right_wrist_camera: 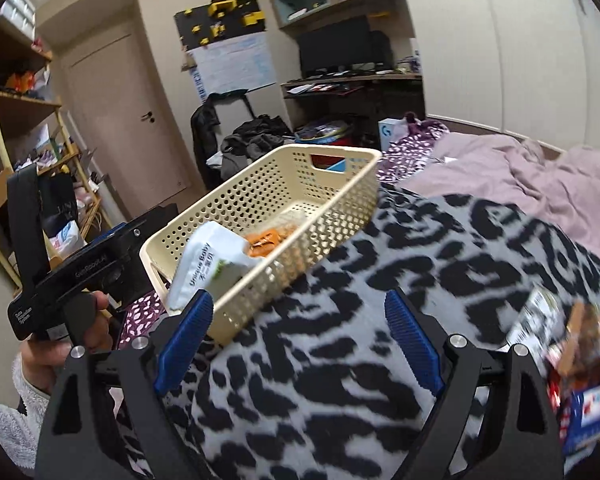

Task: Organize snacks
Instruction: 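Lower the white pouch into the basket and open the left gripper, then move the left gripper to the cat-printed bar and grasp it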

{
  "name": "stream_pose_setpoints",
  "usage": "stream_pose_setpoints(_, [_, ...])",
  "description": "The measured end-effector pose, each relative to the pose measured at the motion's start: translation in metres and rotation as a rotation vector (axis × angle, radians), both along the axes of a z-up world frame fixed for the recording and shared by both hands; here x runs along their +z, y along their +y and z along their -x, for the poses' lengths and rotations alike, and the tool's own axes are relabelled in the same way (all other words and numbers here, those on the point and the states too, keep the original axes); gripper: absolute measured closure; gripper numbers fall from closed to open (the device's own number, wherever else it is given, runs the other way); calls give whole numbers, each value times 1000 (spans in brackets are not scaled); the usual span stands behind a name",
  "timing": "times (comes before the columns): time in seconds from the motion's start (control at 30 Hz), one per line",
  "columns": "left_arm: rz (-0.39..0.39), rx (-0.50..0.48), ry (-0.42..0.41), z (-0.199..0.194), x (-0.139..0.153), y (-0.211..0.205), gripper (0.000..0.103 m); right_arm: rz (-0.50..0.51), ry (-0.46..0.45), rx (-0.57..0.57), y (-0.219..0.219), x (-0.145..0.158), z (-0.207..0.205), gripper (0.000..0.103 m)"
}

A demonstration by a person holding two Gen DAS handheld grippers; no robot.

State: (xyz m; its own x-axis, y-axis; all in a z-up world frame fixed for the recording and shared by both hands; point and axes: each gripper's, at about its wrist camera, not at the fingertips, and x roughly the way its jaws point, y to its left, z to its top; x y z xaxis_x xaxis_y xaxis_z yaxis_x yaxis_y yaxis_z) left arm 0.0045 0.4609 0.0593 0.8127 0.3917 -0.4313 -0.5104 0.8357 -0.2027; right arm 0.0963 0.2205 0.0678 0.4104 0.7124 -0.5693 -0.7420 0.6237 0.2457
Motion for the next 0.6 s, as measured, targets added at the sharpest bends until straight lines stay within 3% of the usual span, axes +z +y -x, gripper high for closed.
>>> stream_pose_setpoints(0.37, [-80,-83,14,-12,15,-47,3,-11,13,-139,-64,-12,17,16])
stream_pose_setpoints(0.6, [-135,-188,49,-30,17,-95,3,-39,15,-255,-116,-14,19,16])
